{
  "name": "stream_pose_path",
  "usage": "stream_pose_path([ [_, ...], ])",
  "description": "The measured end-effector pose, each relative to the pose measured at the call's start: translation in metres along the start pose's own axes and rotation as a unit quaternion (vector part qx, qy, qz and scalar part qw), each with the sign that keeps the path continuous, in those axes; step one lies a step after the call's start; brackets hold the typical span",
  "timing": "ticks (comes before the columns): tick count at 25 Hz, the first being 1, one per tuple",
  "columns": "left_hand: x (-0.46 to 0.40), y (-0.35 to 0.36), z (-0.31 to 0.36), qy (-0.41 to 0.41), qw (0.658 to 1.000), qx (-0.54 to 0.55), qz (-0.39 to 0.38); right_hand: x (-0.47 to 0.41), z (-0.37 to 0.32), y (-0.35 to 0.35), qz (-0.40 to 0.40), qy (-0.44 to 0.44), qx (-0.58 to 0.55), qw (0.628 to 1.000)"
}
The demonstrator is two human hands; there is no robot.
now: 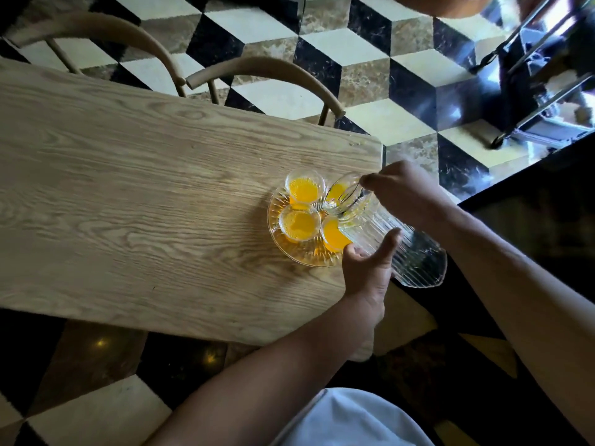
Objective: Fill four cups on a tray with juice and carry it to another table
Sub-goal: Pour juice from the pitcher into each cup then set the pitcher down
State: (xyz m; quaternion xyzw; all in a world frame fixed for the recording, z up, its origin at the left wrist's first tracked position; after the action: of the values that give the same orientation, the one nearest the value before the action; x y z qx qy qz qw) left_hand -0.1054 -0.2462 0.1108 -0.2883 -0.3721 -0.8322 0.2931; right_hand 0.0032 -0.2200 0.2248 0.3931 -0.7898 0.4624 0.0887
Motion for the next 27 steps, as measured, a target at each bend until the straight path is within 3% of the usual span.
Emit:
stream_pose_path([
  [3,0.008,0.004,-0.016,0.047,0.997,-0.065,-0.01,0.016,0.02,-0.008,0.012,-0.003,-0.075,0.997],
  [8,0.028,0.006,-0.045,0.116,0.984,-0.136,0.003,0.05,0.047,-0.006,0.004,-0.022,-0.103,0.994],
  [16,0.063,-0.031,-0.069,0.175,0.947,-0.247,0.107,0.099,0.048,0.029,-0.031,-0.081,-0.098,0.991],
  [22,0.079,-0.092,-0.053,0.178,0.935,-0.275,0.133,0.107,0.017,0.066,-0.098,-0.11,-0.154,0.977],
  [27,0.09,-0.148,-0.005,0.198,0.933,-0.287,0.095,0.108,-0.023,0.092,-0.145,-0.136,-0.207,0.958],
])
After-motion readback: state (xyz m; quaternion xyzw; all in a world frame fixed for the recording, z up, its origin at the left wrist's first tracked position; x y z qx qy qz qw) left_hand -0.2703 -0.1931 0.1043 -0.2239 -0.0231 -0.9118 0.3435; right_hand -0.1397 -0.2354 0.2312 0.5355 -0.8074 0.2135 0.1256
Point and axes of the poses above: each hand's wrist, its own x-axis away from the middle knuckle, its own y-axis out of the palm, z = x × y, the point moved 1 cm from there along -x, towards the middle knuckle, and after that the axes turned 10 degrees about -z, right-handed, at the moved point
